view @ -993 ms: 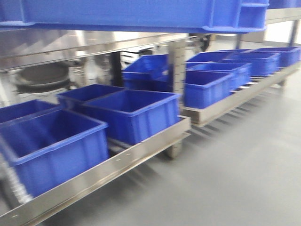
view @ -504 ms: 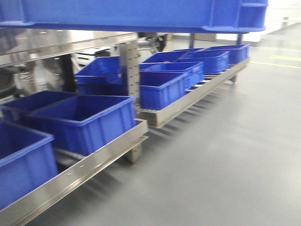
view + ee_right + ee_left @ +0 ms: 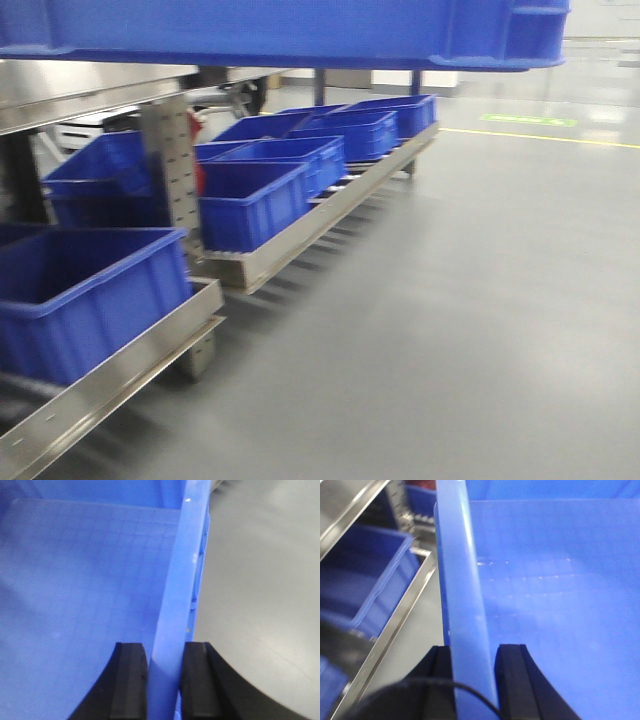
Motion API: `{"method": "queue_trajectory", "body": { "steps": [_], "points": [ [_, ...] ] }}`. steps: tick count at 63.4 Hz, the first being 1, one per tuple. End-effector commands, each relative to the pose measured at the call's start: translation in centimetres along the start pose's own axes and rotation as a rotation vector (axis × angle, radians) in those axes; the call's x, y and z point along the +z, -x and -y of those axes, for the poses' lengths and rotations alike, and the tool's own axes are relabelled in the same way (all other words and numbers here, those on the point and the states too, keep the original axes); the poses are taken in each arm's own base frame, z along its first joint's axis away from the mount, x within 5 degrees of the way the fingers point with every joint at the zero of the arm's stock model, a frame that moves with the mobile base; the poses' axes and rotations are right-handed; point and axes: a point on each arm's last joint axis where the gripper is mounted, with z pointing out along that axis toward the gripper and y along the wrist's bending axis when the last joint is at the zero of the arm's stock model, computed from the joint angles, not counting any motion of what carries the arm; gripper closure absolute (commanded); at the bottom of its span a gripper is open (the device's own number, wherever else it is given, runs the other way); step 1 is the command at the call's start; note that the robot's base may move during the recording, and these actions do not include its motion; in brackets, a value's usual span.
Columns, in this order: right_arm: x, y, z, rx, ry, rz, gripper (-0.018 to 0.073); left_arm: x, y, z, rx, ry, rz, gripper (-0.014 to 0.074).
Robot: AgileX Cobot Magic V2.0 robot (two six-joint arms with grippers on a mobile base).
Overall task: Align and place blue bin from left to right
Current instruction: 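Drive away from the rack carrying the blue bin in both grippers, then drive toward the other roller rack holding the blue bin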
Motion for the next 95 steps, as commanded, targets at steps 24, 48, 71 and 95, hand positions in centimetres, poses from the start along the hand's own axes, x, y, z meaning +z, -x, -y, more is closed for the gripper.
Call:
{"method": "queue_trajectory", "body": {
  "steps": [24,48,71,95],
  "points": [
    [-1.46,1.01,0.01,-0.051,-0.007,0.106,0.0636,-2.02,1.46,0.22,-0.006,-0.043,0.156,0.0613],
    [-1.46,1.01,0.01,-0.051,-0.007,0.106,0.0636,-2.02,1.47,0.16,-0.003,-0.036,0.157,0.0613],
    [-1.46,1.01,0.01,-0.051,-0.007,0.106,0.0636,-2.02,1.49,0.08,0.002,-0.026,0.159,0.0613],
    [-1.46,1.01,0.01,-0.051,-0.007,0.106,0.0636,-2.02,1.49,0.07,0.003,-0.025,0.159,0.0613]
  ]
}}
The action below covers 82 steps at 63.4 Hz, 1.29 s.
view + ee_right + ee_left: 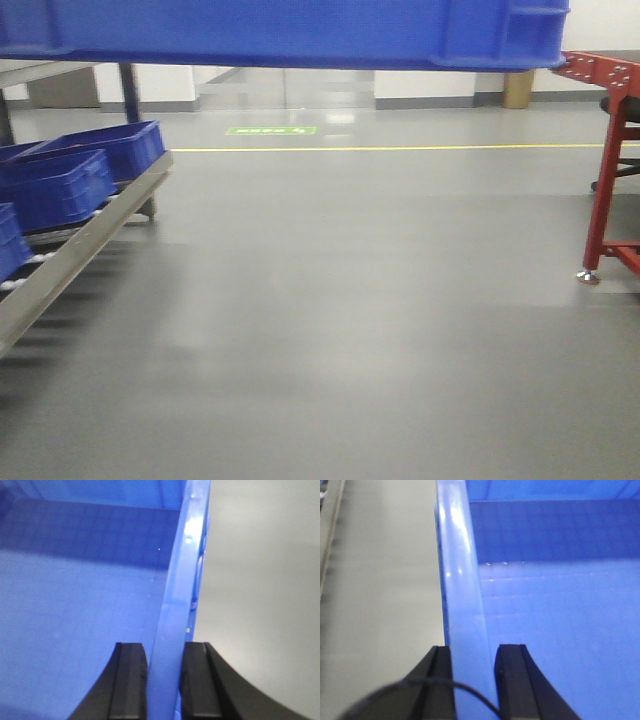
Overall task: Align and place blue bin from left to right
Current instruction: 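Drive toward the other roller rack holding the blue bin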
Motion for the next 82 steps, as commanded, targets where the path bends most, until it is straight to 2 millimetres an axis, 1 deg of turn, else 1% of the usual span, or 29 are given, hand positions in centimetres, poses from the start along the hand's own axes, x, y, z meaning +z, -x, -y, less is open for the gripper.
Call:
{"method": "queue_trajectory", "body": {
  "steps": [1,82],
  "points": [
    [-1.46,1.01,0.01,-0.051,-0.007,0.106,0.0636,-2.02,1.48,0.11,-0.001,-0.032,0.157,0.0613],
    [-1.46,1.01,0.01,-0.051,-0.007,0.106,0.0636,-2.02,1.5,0.09,0.0,-0.03,0.16,0.0613]
  ]
}}
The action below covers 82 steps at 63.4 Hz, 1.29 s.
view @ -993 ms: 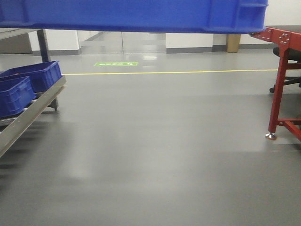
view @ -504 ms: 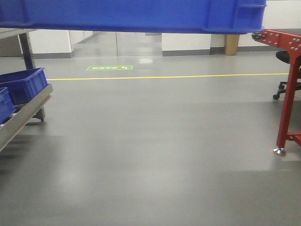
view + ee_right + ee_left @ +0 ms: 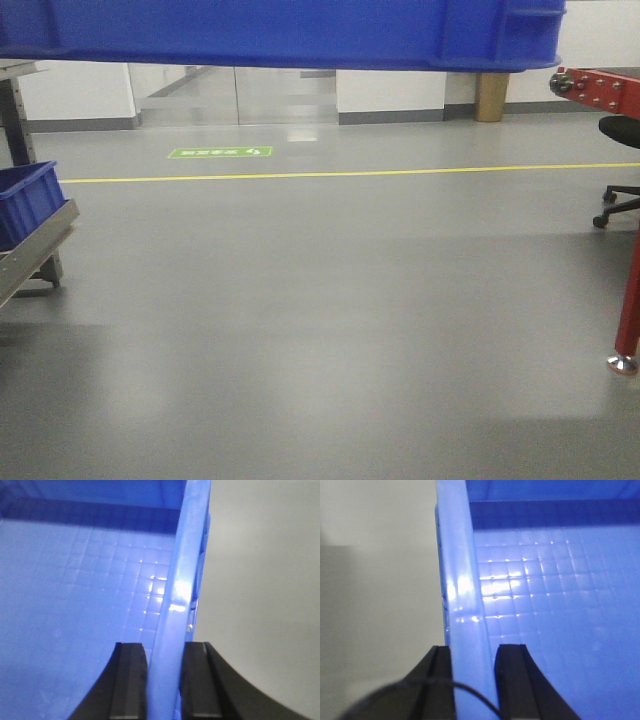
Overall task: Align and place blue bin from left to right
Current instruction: 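Drive toward the other roller rack holding the blue bin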
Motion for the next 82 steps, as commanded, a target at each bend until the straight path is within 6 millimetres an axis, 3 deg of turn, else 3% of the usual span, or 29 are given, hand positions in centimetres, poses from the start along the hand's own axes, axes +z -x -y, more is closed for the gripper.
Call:
{"method": "queue_trajectory", "body": {
  "steps": [1,82],
  "points": [
    [-1.46,0.98,0.01,-0.051,-0.008,0.102,0.0636,-2.01,1.47,0.05,-0.003,-0.031,0.155,0.0613],
    [-1.46,0.98,0.01,-0.051,-0.008,0.102,0.0636,-2.01,1.47,0.05,-0.003,-0.031,0.155,0.0613]
  ]
}}
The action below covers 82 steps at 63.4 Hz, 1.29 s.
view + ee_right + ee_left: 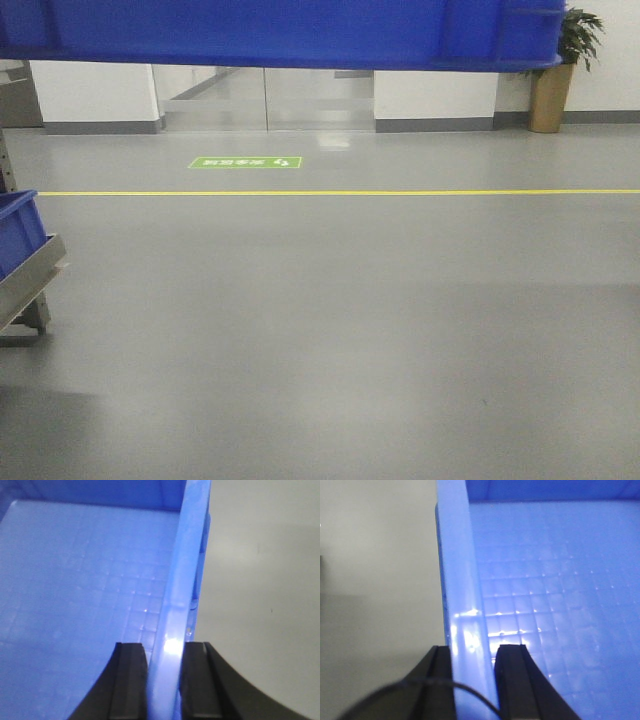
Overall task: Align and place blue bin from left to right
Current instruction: 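Drive toward the other roller rack holding the blue bin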
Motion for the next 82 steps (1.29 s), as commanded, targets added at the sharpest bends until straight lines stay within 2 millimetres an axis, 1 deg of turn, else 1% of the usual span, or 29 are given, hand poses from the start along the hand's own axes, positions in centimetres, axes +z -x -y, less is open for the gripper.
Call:
{"method": "queue_trajectory", "body": {
  "steps": [1,82],
  "points": [
    [-1.45,0.96,0.01,-0.051,-0.008,0.1,0.0636,-2.01,1.47,0.06,-0.004,-0.032,0.155,0.0613],
    [-1.45,0.96,0.01,-0.051,-0.008,0.1,0.0636,-2.01,1.47,0.06,-0.004,-0.032,0.155,0.0613]
  ]
}}
